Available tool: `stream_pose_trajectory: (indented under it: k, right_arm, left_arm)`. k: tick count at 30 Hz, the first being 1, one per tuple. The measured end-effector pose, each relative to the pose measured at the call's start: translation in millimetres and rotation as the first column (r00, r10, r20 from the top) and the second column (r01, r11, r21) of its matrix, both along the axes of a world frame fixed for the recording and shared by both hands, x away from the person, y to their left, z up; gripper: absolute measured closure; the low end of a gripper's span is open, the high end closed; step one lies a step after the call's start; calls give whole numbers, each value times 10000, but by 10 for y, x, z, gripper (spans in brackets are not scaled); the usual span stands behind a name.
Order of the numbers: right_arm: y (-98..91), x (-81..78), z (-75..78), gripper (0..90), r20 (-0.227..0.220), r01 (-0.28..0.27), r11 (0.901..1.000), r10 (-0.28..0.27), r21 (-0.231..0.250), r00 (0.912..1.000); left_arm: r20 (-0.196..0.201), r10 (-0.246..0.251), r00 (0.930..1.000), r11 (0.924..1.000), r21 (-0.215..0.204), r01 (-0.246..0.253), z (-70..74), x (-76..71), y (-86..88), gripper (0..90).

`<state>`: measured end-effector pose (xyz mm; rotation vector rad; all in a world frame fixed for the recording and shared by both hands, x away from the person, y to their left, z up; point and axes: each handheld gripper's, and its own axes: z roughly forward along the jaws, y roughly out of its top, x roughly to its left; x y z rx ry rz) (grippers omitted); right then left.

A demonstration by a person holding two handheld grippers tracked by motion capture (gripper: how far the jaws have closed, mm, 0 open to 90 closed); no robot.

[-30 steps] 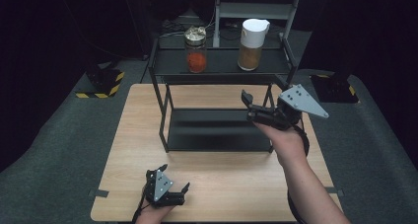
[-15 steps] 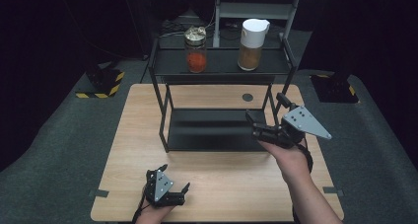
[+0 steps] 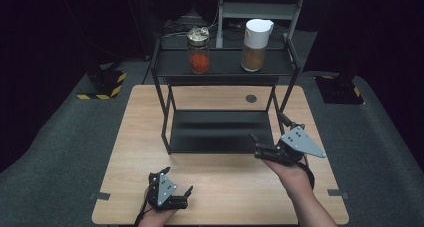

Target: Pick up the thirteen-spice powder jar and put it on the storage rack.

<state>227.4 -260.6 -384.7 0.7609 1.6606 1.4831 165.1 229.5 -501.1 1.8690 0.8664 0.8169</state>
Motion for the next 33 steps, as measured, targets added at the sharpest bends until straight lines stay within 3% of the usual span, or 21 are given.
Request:
stream_pose_trajectory:
  k: [9,20,29,33]
  right_arm:
    - [-67,-97,-444,0,-759,211,9972,-266,-720,9968]
    - [-154,-222,-778,0,-1434,435,9908,-619,-1284,9877]
    - [-201,-287,-1045,0,-2165,489,9807,-902,-1892,9721]
    - [-197,-295,-1098,0,-2441,504,9711,-1087,-2334,9636]
  left_arm:
    - [38,-11,10000,10000,-87,11,-9,-6,14,6]
    - [-67,-103,9999,9999,-40,103,5,17,17,6]
    - [-76,-117,9999,9999,-79,116,4,21,23,6]
    - [-79,-104,9999,9999,-87,103,4,21,23,7]
